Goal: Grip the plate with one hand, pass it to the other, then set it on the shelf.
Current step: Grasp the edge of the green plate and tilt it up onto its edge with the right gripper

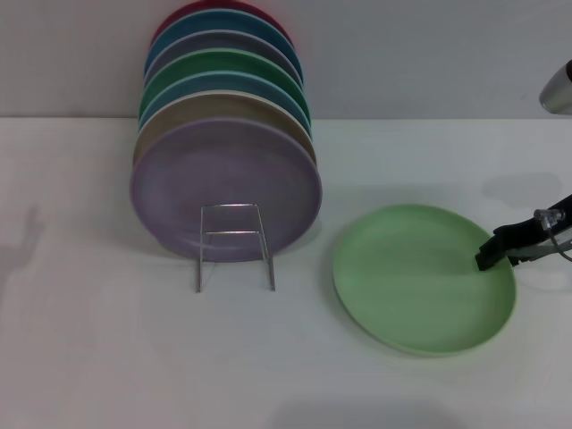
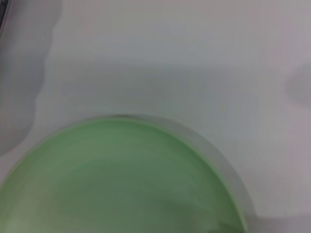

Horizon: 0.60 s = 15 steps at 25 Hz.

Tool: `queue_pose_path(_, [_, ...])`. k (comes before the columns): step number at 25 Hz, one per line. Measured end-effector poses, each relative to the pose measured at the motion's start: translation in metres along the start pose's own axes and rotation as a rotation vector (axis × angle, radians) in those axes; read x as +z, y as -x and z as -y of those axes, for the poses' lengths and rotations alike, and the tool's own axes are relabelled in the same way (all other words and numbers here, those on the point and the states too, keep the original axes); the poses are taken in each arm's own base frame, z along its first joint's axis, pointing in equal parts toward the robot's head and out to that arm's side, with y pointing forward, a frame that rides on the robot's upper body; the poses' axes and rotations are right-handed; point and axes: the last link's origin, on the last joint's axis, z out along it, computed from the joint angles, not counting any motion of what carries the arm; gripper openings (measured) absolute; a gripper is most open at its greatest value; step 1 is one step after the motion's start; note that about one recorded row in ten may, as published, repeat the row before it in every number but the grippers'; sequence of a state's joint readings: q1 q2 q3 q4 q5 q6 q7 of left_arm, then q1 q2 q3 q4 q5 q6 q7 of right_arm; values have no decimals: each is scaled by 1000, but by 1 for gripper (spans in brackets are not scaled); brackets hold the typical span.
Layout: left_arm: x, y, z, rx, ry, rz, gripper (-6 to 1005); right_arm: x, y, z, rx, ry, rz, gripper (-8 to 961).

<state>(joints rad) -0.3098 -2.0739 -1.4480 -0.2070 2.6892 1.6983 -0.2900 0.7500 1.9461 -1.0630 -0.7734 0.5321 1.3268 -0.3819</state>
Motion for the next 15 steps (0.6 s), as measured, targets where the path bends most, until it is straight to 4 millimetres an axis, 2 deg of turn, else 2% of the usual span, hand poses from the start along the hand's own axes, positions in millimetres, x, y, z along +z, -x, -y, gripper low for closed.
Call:
queue_pose_path(6, [0,0,1,1,0,0,842,0,0,0,1,0,-1,261])
queue_pose_path(15, [-2,-1,2,4,-2,-1,842,1,-2,2,5,-1,-7,263])
